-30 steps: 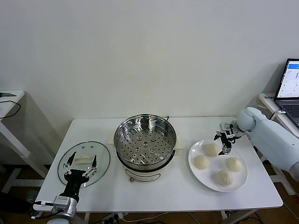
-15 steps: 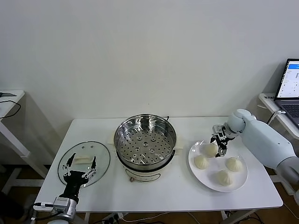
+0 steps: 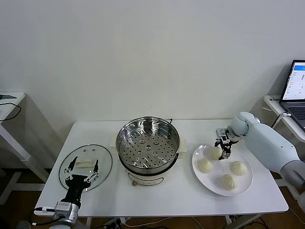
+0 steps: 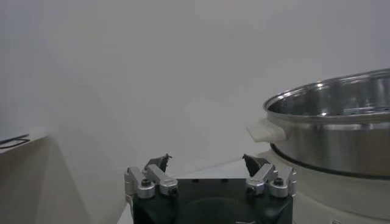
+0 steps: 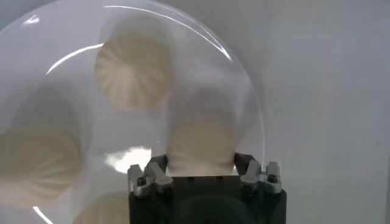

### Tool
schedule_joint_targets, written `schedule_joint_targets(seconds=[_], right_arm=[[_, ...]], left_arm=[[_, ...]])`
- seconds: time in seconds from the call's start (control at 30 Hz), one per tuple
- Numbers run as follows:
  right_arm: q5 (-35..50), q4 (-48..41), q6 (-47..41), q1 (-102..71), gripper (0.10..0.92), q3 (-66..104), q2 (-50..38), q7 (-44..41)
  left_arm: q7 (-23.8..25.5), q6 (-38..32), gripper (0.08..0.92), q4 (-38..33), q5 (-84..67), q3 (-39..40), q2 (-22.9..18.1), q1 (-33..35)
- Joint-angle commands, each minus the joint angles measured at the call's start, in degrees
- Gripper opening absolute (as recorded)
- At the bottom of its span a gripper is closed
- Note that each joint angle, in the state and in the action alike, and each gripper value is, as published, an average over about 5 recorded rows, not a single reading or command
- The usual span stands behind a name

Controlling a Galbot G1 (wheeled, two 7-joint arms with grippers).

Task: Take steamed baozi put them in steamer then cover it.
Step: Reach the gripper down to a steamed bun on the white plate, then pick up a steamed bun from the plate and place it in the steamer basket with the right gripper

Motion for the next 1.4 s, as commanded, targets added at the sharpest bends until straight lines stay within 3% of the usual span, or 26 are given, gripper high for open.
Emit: schedule_joint_targets(seconds=[0.03,0.23,0.5,0.63,0.83,1.03,1.4], right_arm=[[0.43,0.94,0.21,0.26,0.696,-0.11,-0.62,-0.23],[6.7,8.76,2.37,4.53,0.696,-4.22,-6.87,-2.12],[14.53,24.67,13.69,25.85,0.696,-20.53,-14.38,-5.87],[15.33,32.78,19.09,37.59,0.696,-28.42,-13.91,-6.76],[18.16,38.08,26.26,49.72,0.696,-39.03,-6.98,-6.44],[17.95,36.46,31.87,53.01,0.696,-42.26,4.58,-4.73],[14.14,20.39,36.85,44.56,0.696,-40.36,23.0,-1.9]], left_arm=[[-0.04,0.03,0.823,-0.3,0.17,0.07,-0.01,0.15],[-0.1,0.16,0.823,-0.68,0.7,0.3,0.04,0.34],[-0.26,0.29,0.823,-1.01,1.25,0.28,0.49,0.84],[-0.48,0.32,0.823,-0.64,1.28,-0.33,0.77,1.17],[-0.67,0.49,0.823,-1.39,1.26,-0.29,1.01,1.52],[-0.62,0.65,0.823,-1.36,1.18,-0.58,1.2,1.37],[-0.16,0.63,0.823,-1.36,0.91,-1.82,1.59,1.29]])
